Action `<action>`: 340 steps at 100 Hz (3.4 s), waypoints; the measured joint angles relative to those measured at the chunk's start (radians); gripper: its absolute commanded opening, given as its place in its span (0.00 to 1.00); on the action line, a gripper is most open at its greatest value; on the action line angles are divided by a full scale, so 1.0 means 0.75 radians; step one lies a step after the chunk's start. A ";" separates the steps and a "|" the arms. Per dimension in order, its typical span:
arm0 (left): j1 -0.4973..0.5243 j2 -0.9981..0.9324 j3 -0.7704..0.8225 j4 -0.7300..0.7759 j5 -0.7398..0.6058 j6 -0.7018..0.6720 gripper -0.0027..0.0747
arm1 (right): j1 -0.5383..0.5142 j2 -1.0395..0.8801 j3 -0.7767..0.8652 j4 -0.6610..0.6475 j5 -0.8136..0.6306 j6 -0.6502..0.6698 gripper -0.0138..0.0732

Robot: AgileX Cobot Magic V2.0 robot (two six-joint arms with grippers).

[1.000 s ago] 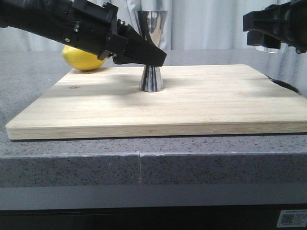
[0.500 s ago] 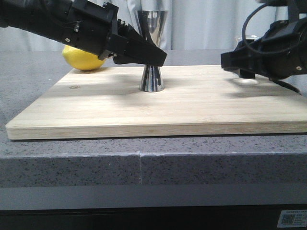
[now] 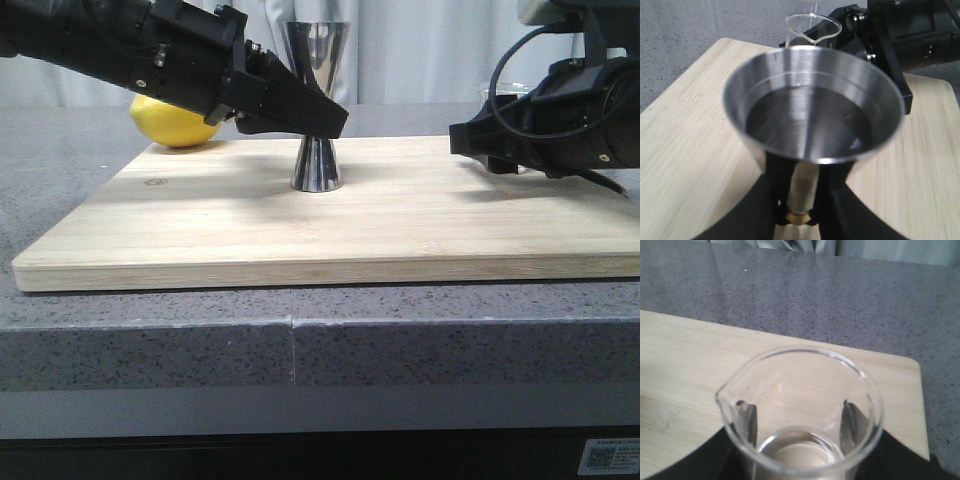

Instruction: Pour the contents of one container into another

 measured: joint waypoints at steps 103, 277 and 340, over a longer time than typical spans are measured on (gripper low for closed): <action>0.000 0.000 0.000 0.000 0.000 0.000 0.01 | 0.000 -0.098 -0.008 -0.017 0.208 0.000 0.79; 0.000 0.000 0.000 -0.050 -0.088 0.000 0.30 | 0.000 -0.499 -0.008 -0.109 0.598 0.061 0.79; 0.053 -0.057 0.000 0.106 -0.066 -0.146 0.83 | 0.000 -0.499 -0.008 -0.112 0.609 0.061 0.79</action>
